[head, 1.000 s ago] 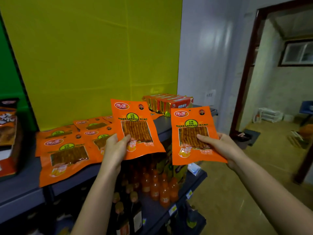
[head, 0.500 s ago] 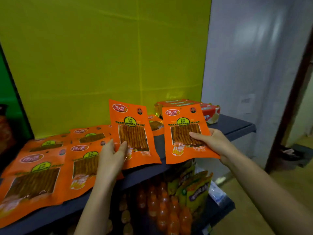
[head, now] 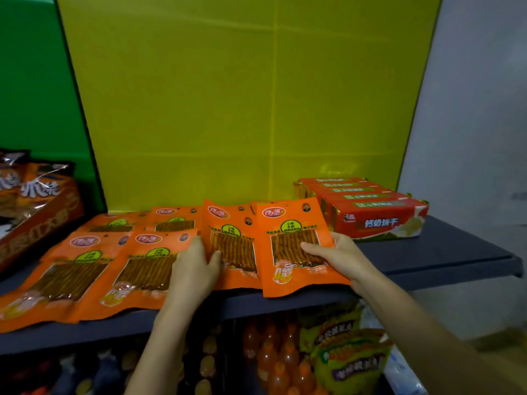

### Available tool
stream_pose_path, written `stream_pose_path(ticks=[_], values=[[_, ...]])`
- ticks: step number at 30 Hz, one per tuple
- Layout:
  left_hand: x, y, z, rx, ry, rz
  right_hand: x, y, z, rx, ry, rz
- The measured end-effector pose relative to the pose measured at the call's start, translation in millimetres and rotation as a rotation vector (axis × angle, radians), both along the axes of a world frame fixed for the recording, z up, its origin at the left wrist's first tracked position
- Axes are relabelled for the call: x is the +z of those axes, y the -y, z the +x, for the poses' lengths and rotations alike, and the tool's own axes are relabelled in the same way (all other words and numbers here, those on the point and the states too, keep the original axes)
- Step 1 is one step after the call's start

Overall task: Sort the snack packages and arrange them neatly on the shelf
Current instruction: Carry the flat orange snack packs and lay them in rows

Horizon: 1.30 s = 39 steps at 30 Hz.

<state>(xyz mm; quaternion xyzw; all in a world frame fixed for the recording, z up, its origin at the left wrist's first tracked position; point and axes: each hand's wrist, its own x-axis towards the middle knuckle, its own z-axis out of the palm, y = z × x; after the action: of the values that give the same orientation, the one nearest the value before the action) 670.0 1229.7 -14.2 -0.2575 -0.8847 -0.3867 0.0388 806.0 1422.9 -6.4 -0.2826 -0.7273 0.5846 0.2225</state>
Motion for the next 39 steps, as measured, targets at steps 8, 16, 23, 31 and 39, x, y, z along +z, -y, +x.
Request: stream_pose_path(ticks=[8, 16, 23, 31, 39], values=[[2, -13, 14, 0.167, -0.226, -0.363, -10, -27, -16, -0.025, 0.191, 0.350], [-10, -23, 13, 0.276, -0.375, -0.604, -7, -33, -11, -0.012, 0.504, 0.779], [-5, -18, 18, 0.326, -0.540, -0.528, 8, -16, 4, -0.072, 0.528, 1.178], [7, 41, 15, 0.366, -0.652, -0.526, 22, 44, -24, 0.246, 0.058, 1.264], [0, 166, 11, 0.631, -0.612, -0.587, 19, 164, -86, 0.623, -0.195, 1.256]])
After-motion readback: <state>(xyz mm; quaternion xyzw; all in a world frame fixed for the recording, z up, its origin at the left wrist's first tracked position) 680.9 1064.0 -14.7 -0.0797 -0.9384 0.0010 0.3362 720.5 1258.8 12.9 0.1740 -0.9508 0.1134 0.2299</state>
